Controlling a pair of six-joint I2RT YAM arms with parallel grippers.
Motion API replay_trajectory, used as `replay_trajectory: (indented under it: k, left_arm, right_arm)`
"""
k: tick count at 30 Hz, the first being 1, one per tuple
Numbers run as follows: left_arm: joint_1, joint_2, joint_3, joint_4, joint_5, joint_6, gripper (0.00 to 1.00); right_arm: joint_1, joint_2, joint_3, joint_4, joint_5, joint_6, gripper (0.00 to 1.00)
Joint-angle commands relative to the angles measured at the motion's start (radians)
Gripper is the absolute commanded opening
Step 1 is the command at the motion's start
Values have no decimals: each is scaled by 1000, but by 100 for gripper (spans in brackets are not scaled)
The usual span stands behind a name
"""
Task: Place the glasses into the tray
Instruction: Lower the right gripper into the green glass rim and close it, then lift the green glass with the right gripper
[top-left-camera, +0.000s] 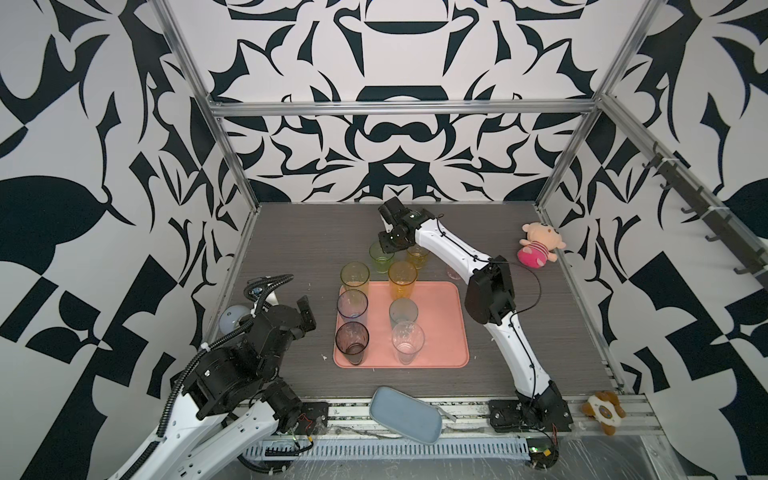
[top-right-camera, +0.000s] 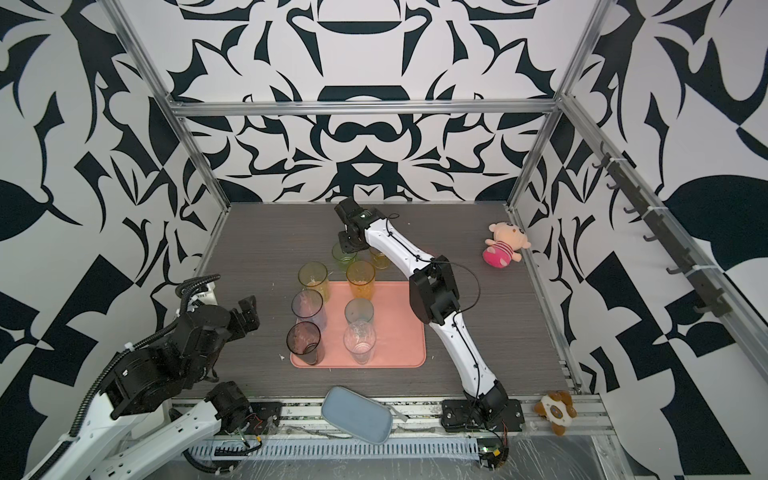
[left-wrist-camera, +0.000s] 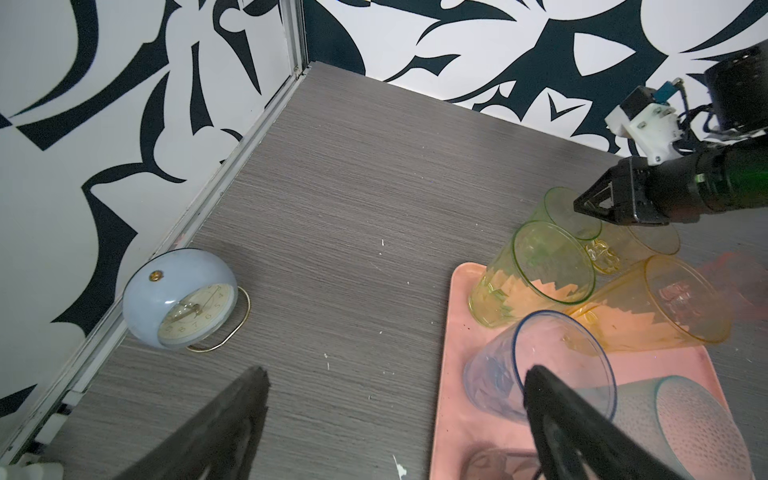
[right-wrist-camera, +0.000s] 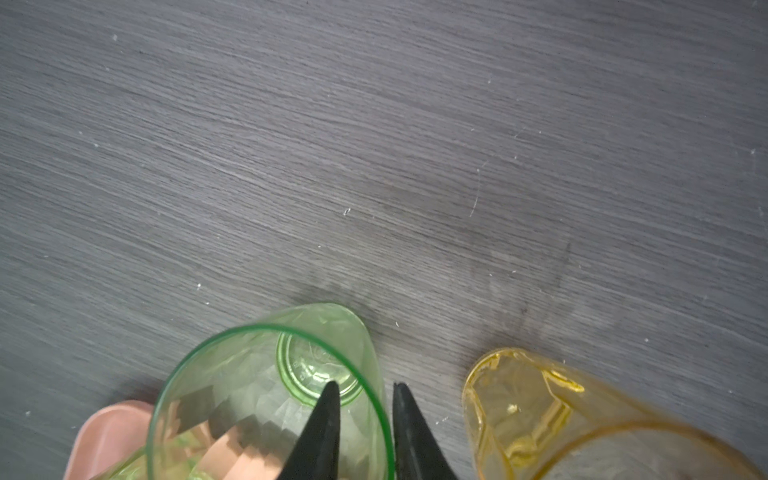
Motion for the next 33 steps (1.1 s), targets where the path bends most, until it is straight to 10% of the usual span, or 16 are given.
replay_trajectory:
  k: [1,15,33]
  left_arm:
    - [-3,-13,-11,-10,-18,-12,99]
    - [-3,-2,-11,-11,-21,-14,99]
    - [-3,-3,-10,-12,-25,-15,99]
  right_arm:
    - [-4,-11,40,-15,-6,6,23]
    - [-9,-17,58,-24,-14,-3,0]
    - [-19,-105,129,-84,28,-2,0]
